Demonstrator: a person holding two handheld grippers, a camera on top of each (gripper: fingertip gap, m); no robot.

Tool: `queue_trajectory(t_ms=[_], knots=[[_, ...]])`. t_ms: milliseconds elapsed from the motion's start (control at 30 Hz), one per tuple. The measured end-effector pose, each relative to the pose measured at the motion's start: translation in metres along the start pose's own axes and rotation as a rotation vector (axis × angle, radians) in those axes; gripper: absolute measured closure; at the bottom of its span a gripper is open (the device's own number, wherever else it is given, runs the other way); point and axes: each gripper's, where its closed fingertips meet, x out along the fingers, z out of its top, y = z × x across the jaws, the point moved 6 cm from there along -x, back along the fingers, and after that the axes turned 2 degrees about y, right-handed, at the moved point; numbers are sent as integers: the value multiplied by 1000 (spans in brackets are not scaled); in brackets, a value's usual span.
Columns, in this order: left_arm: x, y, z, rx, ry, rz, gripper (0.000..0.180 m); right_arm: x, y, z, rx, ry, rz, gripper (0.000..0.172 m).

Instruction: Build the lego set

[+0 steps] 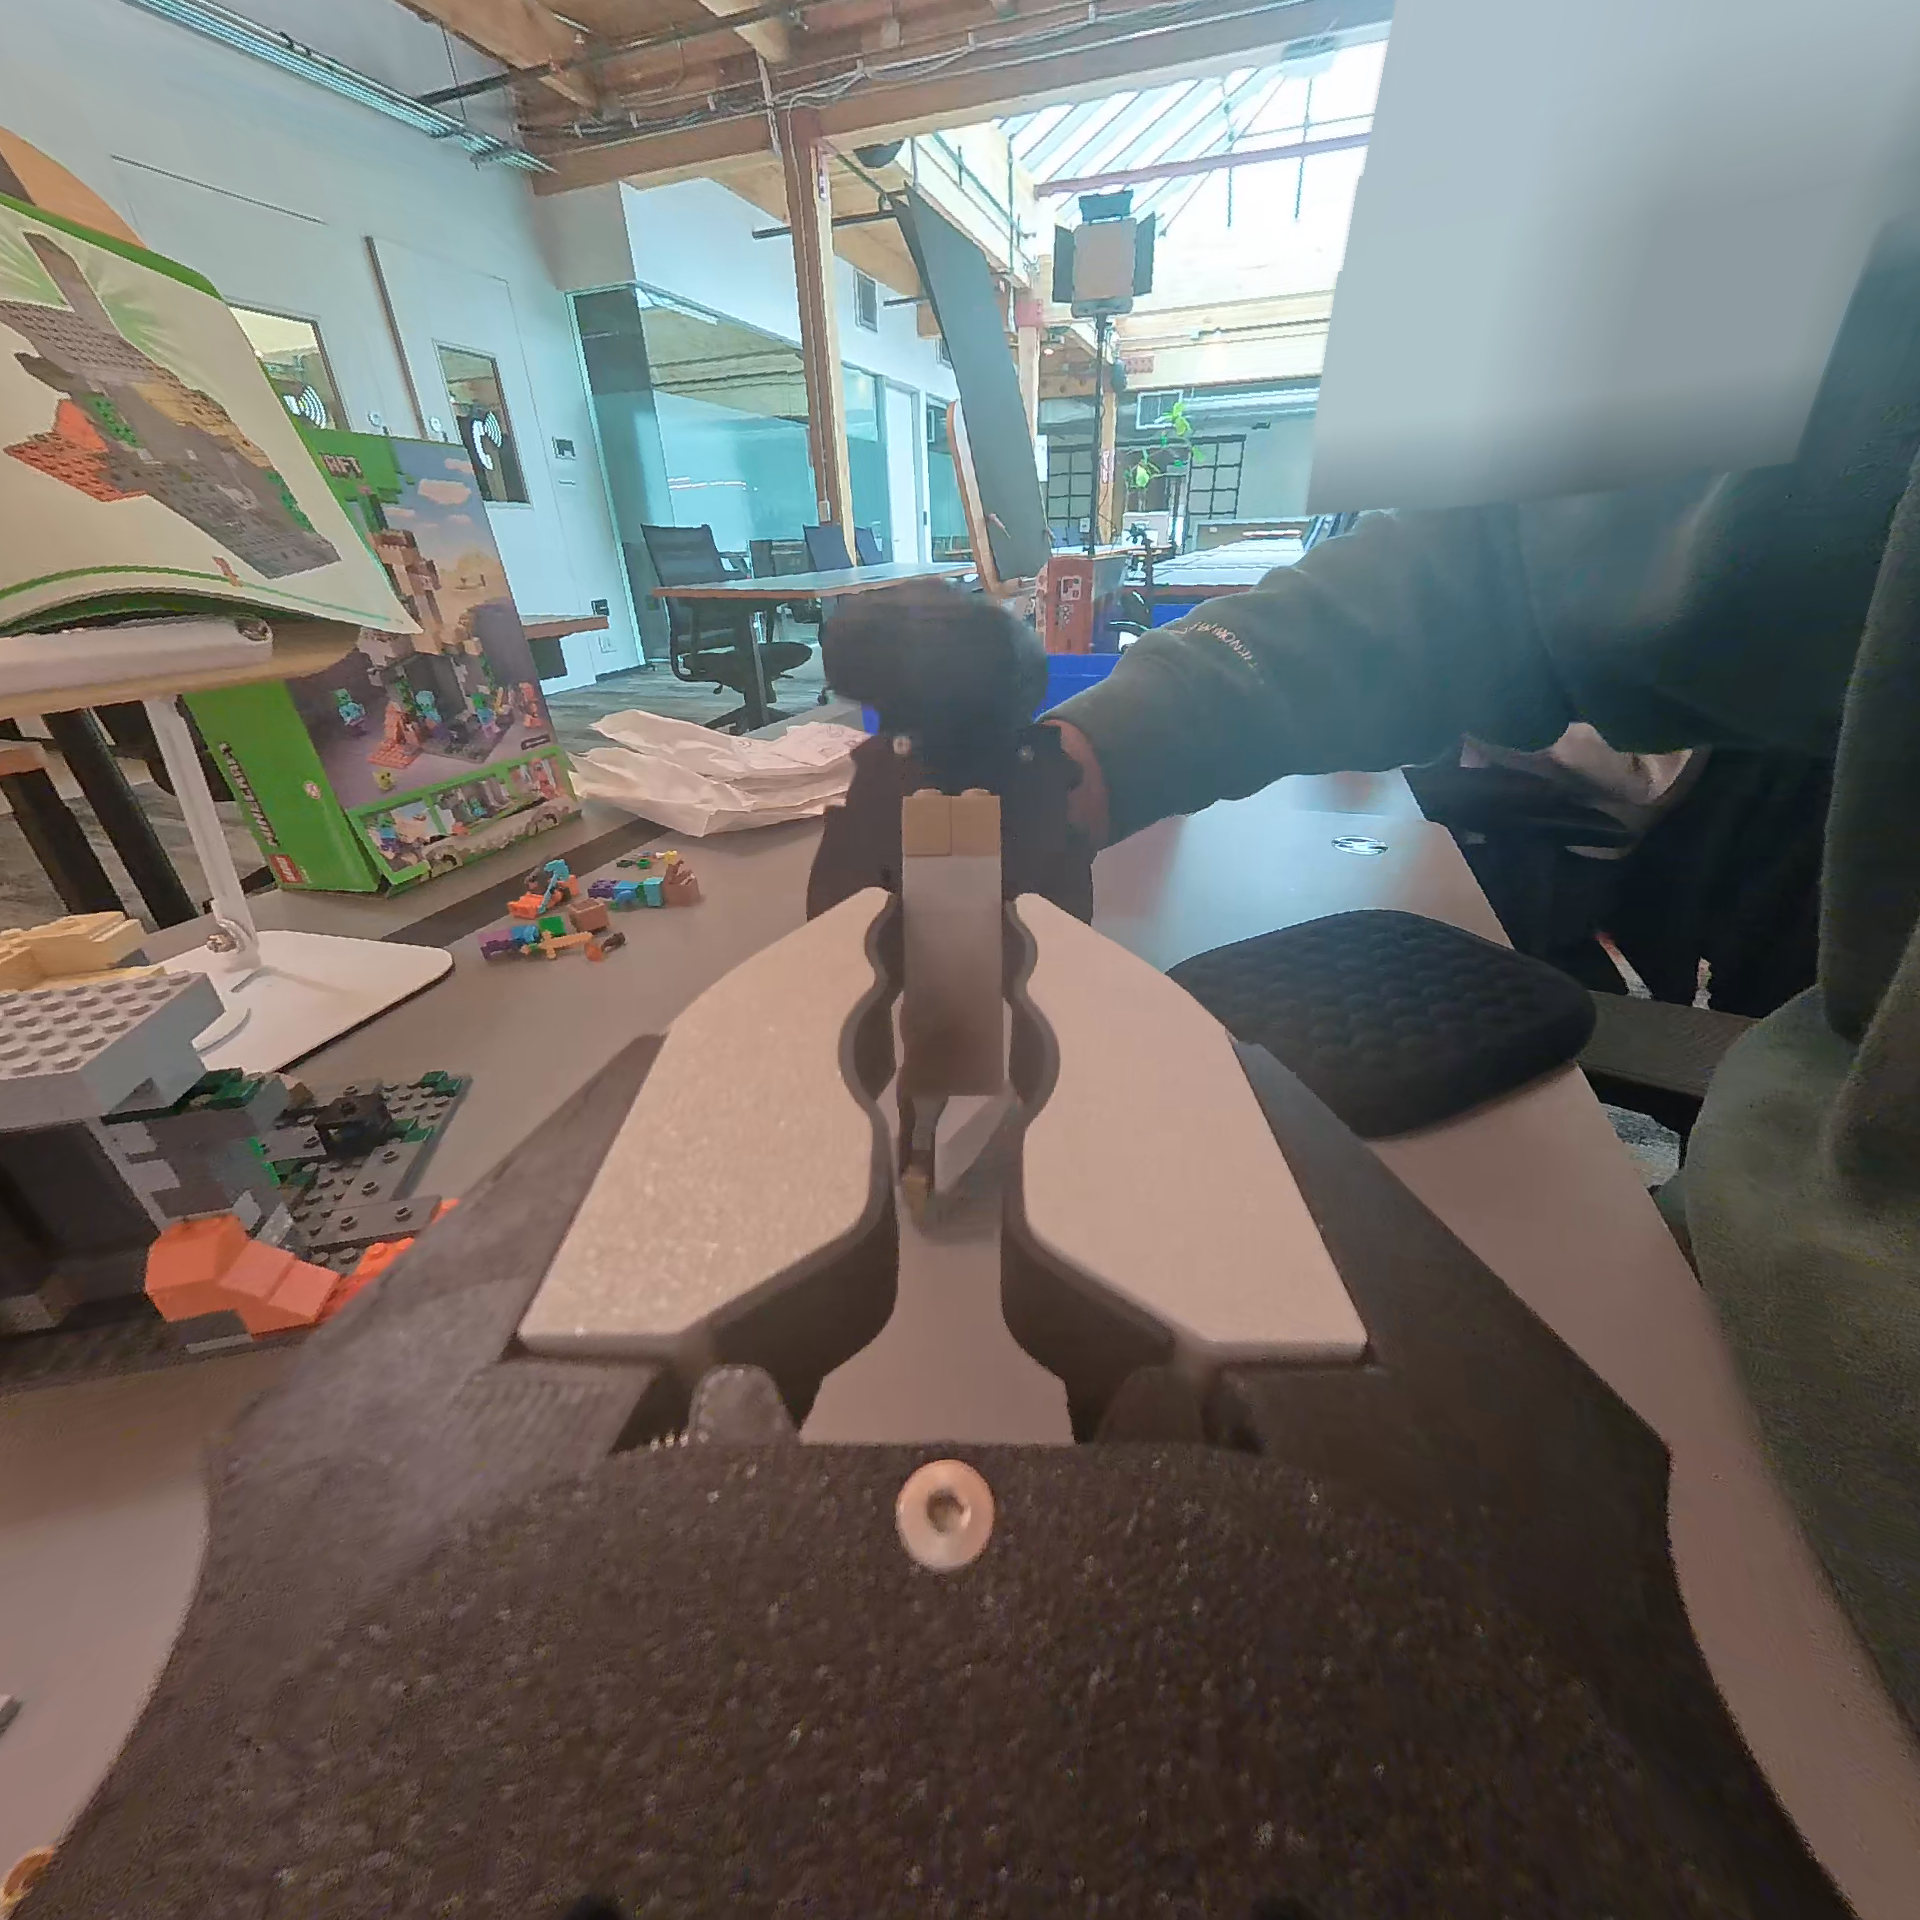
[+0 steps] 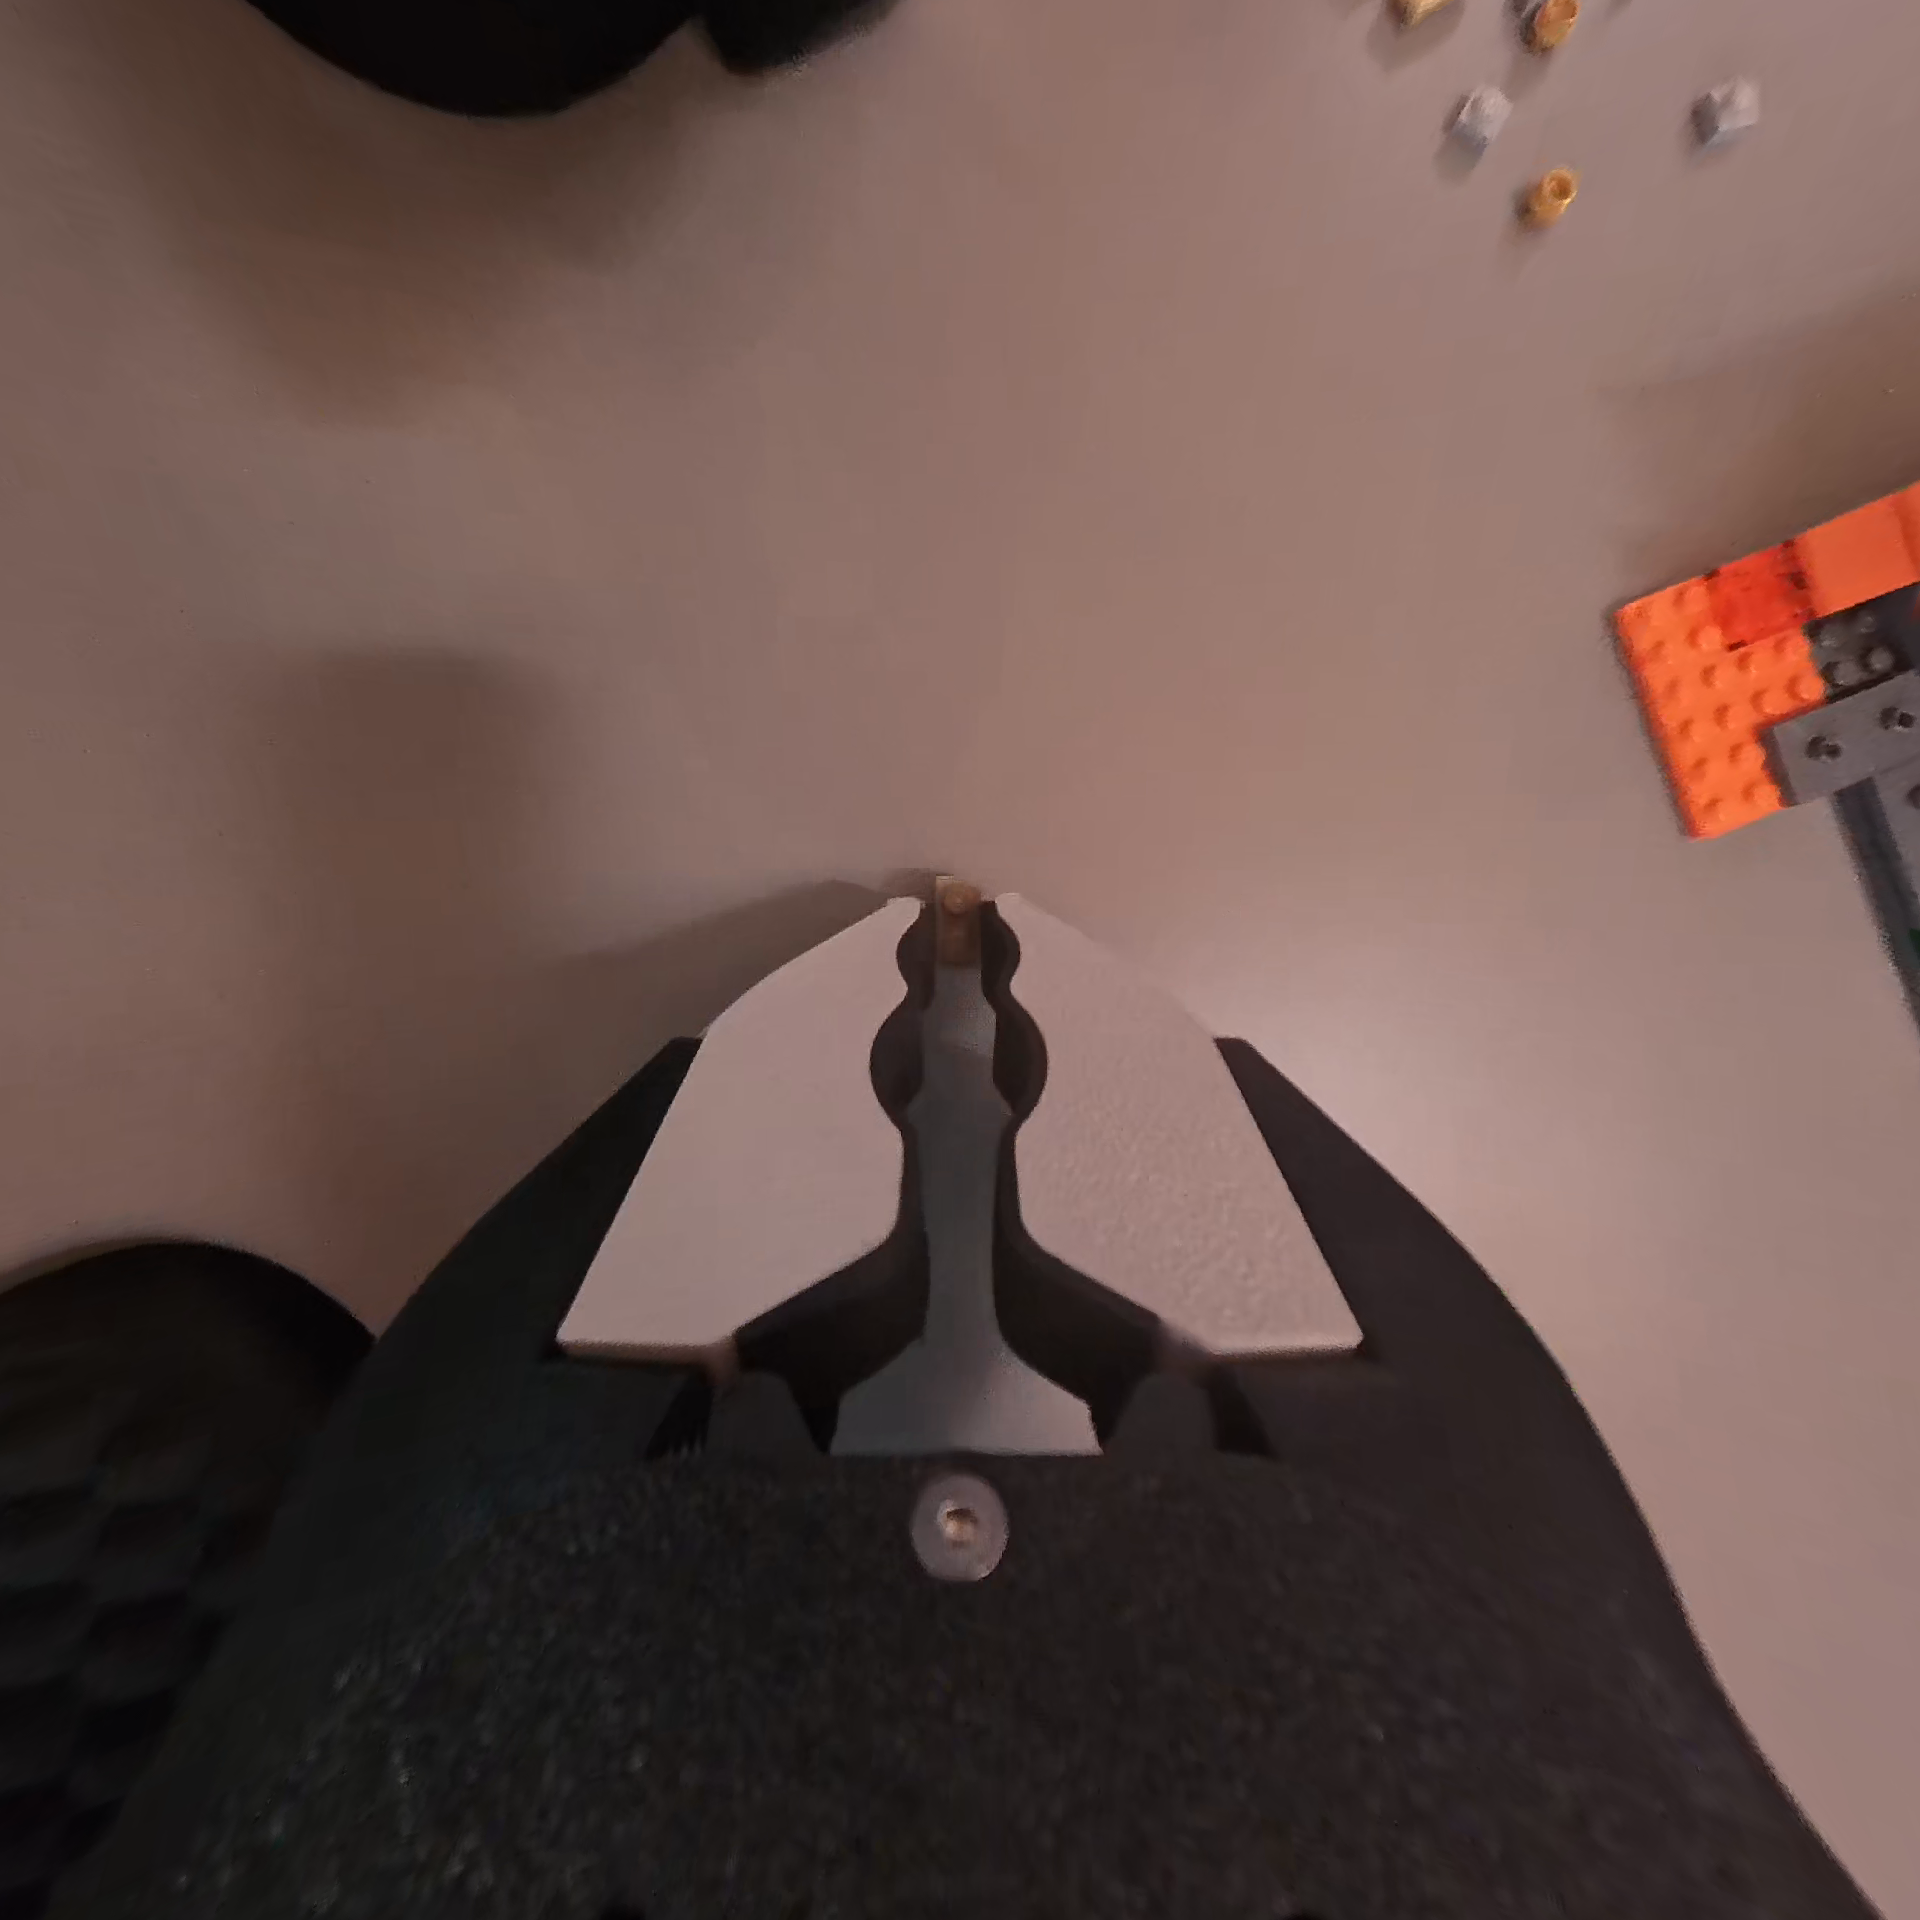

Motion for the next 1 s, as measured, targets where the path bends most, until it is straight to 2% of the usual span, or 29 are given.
queue_trajectory(t_ms=[233,433,633,1000], knots=[[2,-1,-1,-9,-4,-14,163,-76,-5,60,8,-370,-65,164],[4,-4,-2,-8,-5,-23,163,-123,1,100,-69,-496,-85,164],[6,-6,-4,-9,5,-34,163,-125,8,113,-104,-480,-77,164],[8,-9,-5,-14,3,-48,163,-110,15,111,-93,-462,-60,164]])
